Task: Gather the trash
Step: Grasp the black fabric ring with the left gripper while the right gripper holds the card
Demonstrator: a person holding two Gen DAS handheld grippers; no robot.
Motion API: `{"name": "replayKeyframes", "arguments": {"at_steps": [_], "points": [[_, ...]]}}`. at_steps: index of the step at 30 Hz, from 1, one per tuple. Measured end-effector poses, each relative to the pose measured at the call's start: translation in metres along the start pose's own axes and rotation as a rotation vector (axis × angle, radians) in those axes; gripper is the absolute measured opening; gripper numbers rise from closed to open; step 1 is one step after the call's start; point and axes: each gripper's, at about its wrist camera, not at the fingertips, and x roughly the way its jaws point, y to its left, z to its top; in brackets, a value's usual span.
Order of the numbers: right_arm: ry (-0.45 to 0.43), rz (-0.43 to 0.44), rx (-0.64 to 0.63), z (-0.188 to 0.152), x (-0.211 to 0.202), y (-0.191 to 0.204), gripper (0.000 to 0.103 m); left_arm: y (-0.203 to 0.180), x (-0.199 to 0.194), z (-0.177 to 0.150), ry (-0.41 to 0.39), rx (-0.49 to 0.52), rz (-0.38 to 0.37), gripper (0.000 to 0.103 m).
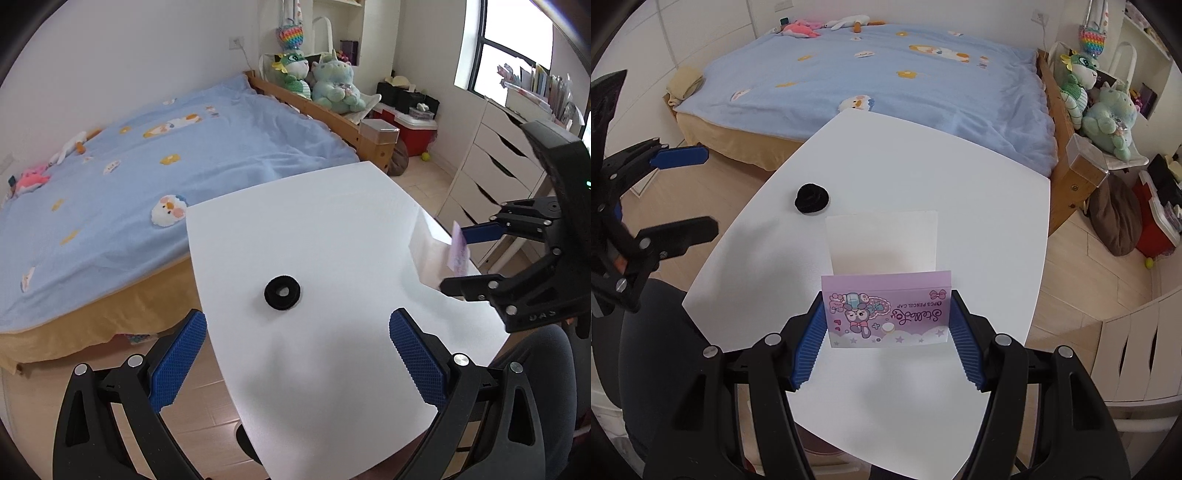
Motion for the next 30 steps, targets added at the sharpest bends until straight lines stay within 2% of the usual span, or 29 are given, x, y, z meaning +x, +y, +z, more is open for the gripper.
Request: {"name": "replayKeyframes", "arguments": {"at_steps": [7,14,21,26,28,30], "points": [[0.005,-0.01,0.021,-0.01,-0.008,-0.014,0.063,0.006,0.035,0.021,0.102,-0.04,-0.008,0.095],[0.005,-0.009,0.035,-0.015,-0.011,-0.021,0.063,0.022,0.08,0.024,0.23,-0.119,0.033,0.095],[0.013,-0.006,0.039,-0.019,-0.008,-0.022,0.063,0.022,0.095,0.024,0.244,-0.136,0.057,0.095],[0.015,-0.001,0.037,-0.02,-0.007,-0.022,0.063,0.024,0.102,0.024,0.257,-0.154,0.035,0.073],[0.017,-0.004,0.037,-0.02,-0.007,-0.023,0.063,0.023,0.105,0.024,0.263,-0.155,0.034,0.055],[0.016,-0.004,0.037,-0.02,-0.008,-0.023,0.063,0.022,0.108,0.025,0.27,-0.16,0.025,0.052]]}}
